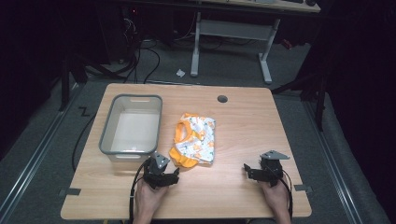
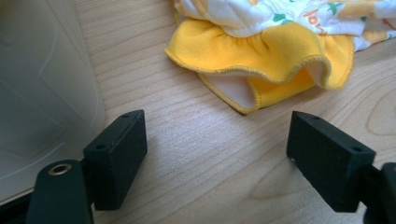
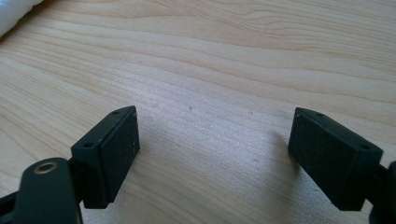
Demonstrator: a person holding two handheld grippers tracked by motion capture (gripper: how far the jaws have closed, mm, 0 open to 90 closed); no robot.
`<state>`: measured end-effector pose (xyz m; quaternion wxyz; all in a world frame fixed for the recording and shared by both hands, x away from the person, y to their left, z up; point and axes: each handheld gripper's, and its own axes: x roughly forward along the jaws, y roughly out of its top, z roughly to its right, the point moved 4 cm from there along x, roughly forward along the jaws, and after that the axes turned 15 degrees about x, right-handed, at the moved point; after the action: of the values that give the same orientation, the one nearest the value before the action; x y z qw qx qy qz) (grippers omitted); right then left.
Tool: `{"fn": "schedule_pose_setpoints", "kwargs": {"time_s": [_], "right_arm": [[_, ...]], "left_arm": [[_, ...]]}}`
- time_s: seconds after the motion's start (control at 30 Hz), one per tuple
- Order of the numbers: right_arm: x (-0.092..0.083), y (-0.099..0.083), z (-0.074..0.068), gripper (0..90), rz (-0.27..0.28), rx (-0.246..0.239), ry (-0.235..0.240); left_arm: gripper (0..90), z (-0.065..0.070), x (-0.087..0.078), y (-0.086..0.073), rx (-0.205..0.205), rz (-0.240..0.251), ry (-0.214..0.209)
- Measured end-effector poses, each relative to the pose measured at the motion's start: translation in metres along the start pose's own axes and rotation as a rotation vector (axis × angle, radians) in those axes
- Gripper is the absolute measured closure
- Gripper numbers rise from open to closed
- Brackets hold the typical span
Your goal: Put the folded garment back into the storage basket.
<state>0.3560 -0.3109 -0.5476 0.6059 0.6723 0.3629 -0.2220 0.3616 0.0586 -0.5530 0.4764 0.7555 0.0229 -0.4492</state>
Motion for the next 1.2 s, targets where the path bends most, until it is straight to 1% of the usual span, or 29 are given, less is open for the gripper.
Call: {"fn": "schedule_pose_setpoints", "kwargs": {"time_s": [0.33, 0.57, 0.63, 0.77, 0.8, 0.9, 0.93, 1.0, 1.03, 1.1, 1.17, 1.2], "right_arm": [[0.000, 0.000, 0.000, 16.5, 0.002, -0.001, 0.000], [0.000, 0.000, 0.000, 16.5, 0.002, -0.001, 0.000], [0.000, 0.000, 0.000, 16.5, 0.002, -0.001, 0.000], [0.000, 0.000, 0.000, 16.5, 0.002, -0.001, 0.000], [0.000, 0.000, 0.000, 16.5, 0.002, -0.001, 0.000], [0.000, 0.000, 0.000, 16.5, 0.002, -0.001, 0.000], [0.000, 0.000, 0.000, 16.5, 0.002, -0.001, 0.000], [0.000, 0.000, 0.000, 16.5, 0.002, -0.001, 0.000], [0.000, 0.000, 0.000, 16.5, 0.002, -0.001, 0.000], [0.000, 0.000, 0.000, 16.5, 0.002, -0.001, 0.000], [0.000, 0.000, 0.000, 16.5, 0.002, -0.001, 0.000], [0.000, 0.000, 0.000, 16.5, 0.002, -0.001, 0.000]], "left_arm": [[21.7, -0.001, -0.001, -0.001, 0.012, 0.000, -0.018], [23.9, 0.000, -0.003, -0.001, 0.016, -0.003, -0.014], [24.1, 0.000, -0.005, 0.000, 0.013, 0.002, -0.019], [24.6, 0.002, -0.010, 0.005, 0.018, 0.028, -0.024], [24.6, 0.002, -0.010, 0.005, 0.018, 0.028, -0.024], [24.7, 0.004, -0.014, 0.011, 0.025, 0.050, -0.034], [24.9, 0.004, -0.014, 0.011, 0.025, 0.050, -0.034], [25.4, 0.006, -0.016, 0.016, 0.018, 0.051, -0.053], [25.6, 0.006, -0.017, 0.017, 0.022, 0.049, -0.059], [25.7, 0.007, -0.017, 0.019, 0.021, 0.055, -0.060], [25.8, 0.009, -0.018, 0.024, 0.035, 0.061, -0.065], [25.9, 0.009, -0.019, 0.026, 0.036, 0.064, -0.065]]}}
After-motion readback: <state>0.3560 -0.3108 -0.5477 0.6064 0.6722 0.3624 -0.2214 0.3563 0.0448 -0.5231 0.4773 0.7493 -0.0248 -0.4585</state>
